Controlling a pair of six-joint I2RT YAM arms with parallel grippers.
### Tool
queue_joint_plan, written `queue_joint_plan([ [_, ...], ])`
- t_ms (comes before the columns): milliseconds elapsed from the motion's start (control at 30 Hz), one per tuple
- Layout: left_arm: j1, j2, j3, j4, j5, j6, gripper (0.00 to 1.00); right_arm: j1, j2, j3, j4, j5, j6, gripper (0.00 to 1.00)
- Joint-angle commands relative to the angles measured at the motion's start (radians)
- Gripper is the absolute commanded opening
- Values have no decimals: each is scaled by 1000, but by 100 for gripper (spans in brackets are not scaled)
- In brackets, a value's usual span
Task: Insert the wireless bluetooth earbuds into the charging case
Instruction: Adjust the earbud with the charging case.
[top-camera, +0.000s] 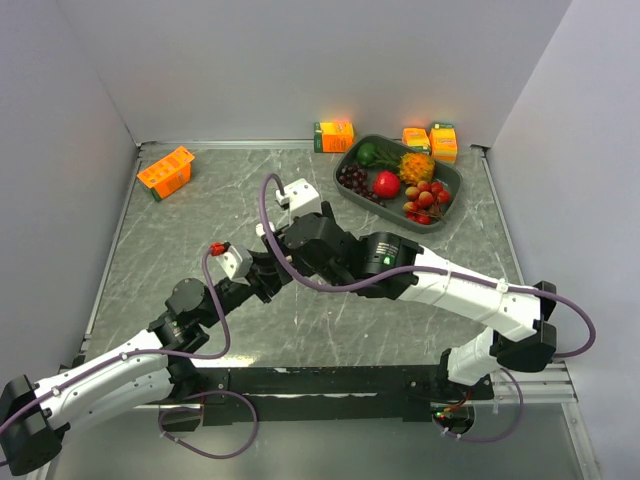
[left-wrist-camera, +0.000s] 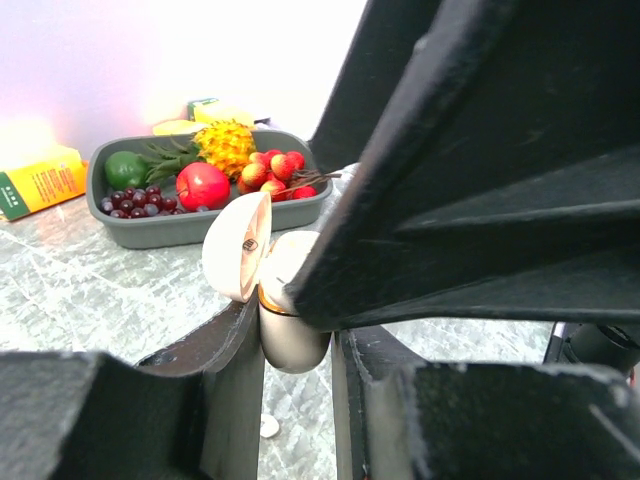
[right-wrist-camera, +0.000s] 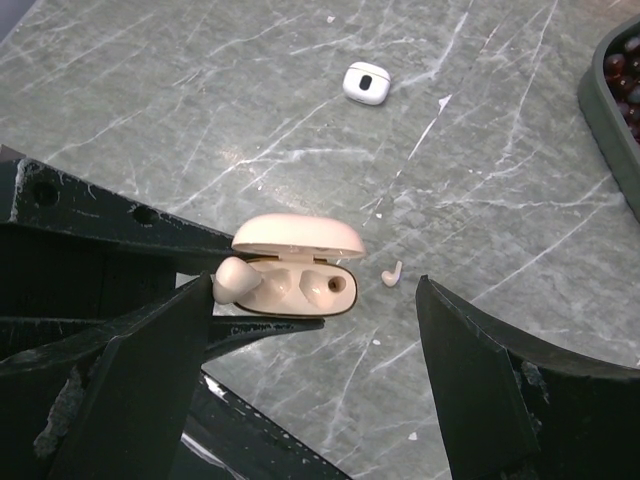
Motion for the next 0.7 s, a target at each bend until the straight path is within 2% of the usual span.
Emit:
queue_joint_plan([
  [0,-3,-10,49,46,-18,12,1,-9,-85,-11,-39,55,2,88],
  [533,-1,-15,54,42,-17,11,1,-24,-129,-45,-48,90,6,88],
  [667,-3,-10,54,40,-17,12,1,-23,-166,-71,30,37,-21,88],
])
